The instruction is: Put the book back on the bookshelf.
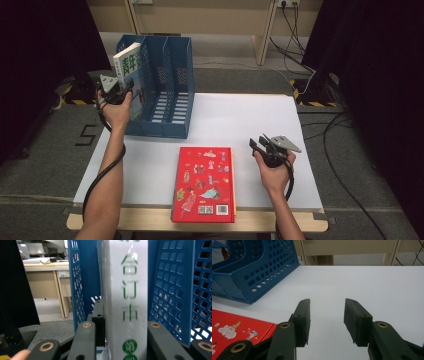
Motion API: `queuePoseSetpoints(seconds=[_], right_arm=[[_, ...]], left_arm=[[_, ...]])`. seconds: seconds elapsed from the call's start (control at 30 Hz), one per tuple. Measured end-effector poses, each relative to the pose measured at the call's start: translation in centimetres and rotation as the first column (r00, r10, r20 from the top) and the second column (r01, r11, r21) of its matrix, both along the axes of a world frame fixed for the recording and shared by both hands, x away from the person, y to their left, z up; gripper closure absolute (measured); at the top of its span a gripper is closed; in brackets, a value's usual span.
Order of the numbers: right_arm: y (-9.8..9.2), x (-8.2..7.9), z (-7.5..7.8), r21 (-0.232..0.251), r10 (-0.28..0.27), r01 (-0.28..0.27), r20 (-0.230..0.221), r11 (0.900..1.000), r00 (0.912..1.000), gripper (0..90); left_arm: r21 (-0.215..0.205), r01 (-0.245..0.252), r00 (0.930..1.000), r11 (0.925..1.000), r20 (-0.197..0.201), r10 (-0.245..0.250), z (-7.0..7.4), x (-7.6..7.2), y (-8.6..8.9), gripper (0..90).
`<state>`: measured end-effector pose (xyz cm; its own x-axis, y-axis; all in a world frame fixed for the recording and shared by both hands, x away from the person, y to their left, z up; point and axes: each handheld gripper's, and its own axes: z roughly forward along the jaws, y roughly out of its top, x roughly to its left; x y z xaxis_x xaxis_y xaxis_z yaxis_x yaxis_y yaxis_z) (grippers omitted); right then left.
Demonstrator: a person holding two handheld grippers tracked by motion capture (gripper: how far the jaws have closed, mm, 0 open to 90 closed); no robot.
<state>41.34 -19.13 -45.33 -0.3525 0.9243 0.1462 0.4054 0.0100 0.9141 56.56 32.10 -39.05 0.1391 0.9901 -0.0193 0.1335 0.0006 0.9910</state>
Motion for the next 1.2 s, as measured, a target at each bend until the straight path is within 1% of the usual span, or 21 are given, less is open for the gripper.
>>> queuePoseSetpoints(seconds=[0.03, 0.1, 0.23, 0.33, 0.37, 0.43, 0.47, 0.53, 0.6, 0.63, 0.67, 0.7, 0.8, 0.83, 0.9, 1.0, 1.03, 1.07, 1.2], right_arm=[[0.0, 0.0, 0.0, 0.0, 0.0, 0.0, 0.0, 1.0, 1.0, 57.2], [0.0, 0.0, 0.0, 0.001, 0.0, 0.0, 0.001, 1.0, 1.0, 57.1], [-0.1, 0.0, 0.0, 0.001, -0.001, 0.001, 0.003, 1.0, 1.0, 57.1], [-0.1, 0.0, 0.0, 0.001, -0.001, 0.001, -0.001, 1.0, 1.0, 57.1], [-0.1, 0.0, 0.0, 0.001, 0.0, 0.0, 0.001, 1.0, 1.0, 57.1], [-0.1, 0.0, 0.0, 0.002, -0.002, 0.002, -0.001, 1.0, 1.0, 57.1], [0.0, 0.0, 0.0, 0.001, 0.0, 0.0, -0.001, 1.0, 1.0, 57.1], [0.0, 0.0, 0.0, 0.002, 0.001, -0.001, -0.003, 1.0, 1.0, 57.1], [0.0, 0.0, 0.0, 0.002, 0.001, -0.001, -0.003, 1.0, 1.0, 57.1], [0.0, 0.0, 0.0, 0.002, 0.002, -0.002, -0.004, 1.0, 1.0, 57.1], [0.0, 0.0, 0.0, 0.001, 0.002, -0.002, -0.002, 1.0, 1.0, 57.0], [0.0, 0.0, 0.0, 0.002, 0.002, -0.002, -0.003, 1.0, 1.0, 57.0], [0.1, 0.0, 0.0, 0.0, 0.003, -0.003, 0.0, 1.0, 1.0, 56.9], [0.1, 0.0, 0.1, 0.003, 0.004, -0.004, -0.001, 1.0, 1.0, 56.8], [0.1, 0.0, 0.1, 0.002, 0.006, -0.006, -0.001, 1.0, 1.0, 56.7], [0.0, 0.0, 0.1, 0.004, 0.003, -0.003, 0.005, 1.0, 1.0, 56.6], [0.0, 0.0, 0.2, 0.004, 0.002, -0.003, 0.004, 1.0, 1.0, 56.5], [0.0, 0.0, 0.2, 0.006, 0.002, -0.002, 0.003, 1.0, 1.0, 56.5], [-0.1, 0.0, 0.1, 0.004, 0.003, -0.003, -0.001, 1.0, 1.0, 56.4]], left_arm=[[0.002, -0.002, 1.0, 1.0, -0.003, 0.002, 0.1, 0.0, 0.0, 70.3], [-0.003, -0.004, 0.9997, 1.0, -0.023, 0.003, 0.2, 0.1, 0.1, 69.5], [-0.012, -0.006, 0.9995, 0.9999, -0.032, 0.005, -0.2, 0.0, 0.2, 68.8], [-0.022, -0.004, 0.9995, 0.9998, -0.031, 0.003, -0.3, -0.3, 0.2, 68.5], [-0.028, 0.0, 0.9996, 0.9996, -0.028, -0.001, -0.3, -0.4, 0.3, 68.5], [-0.027, 0.0, 0.9996, 0.9996, -0.026, 0.0, -0.2, -0.5, 0.3, 68.1], [-0.036, -0.003, 0.9999, 0.9993, -0.016, 0.002, 0.0, -0.7, 0.4, 68.0], [-0.034, -0.003, 0.9999, 0.9994, -0.012, 0.003, 0.2, -0.8, 0.5, 67.9], [-0.041, 0.0, 1.0, 0.9992, 0.004, 0.0, 0.6, -1.1, 0.5, 67.9], [-0.041, 0.0, 1.0, 0.9992, 0.004, 0.0, 0.6, -1.1, 0.5, 67.6], [-0.052, 0.003, 0.9998, 0.9986, 0.021, -0.002, 1.0, -1.4, 0.6, 67.3], [-0.059, 0.004, 0.9997, 0.9982, 0.026, -0.002, 1.3, -1.5, 0.6, 67.0], [-0.056, 0.011, 0.9993, 0.9984, 0.037, -0.009, 2.2, -1.6, 0.4, 66.0], [-0.056, 0.011, 0.9993, 0.9984, 0.037, -0.009, 2.2, -1.6, 0.4, 65.6], [-0.053, 0.011, 0.9994, 0.9985, 0.034, -0.009, 2.8, -1.7, 0.2, 65.5], [-0.061, 0.008, 0.9994, 0.9981, 0.036, -0.006, 2.8, -1.8, 0.2, 65.6], [-0.078, 0.021, 0.9992, 0.9968, 0.035, -0.018, 2.7, -1.9, 0.3, 66.1], [-0.071, 0.023, 0.9992, 0.9972, 0.034, -0.02, 2.7, -2.0, 0.2, 66.3], [-0.08, 0.024, 0.9991, 0.9965, 0.036, -0.021, 2.7, -2.4, 0.0, 66.6]])
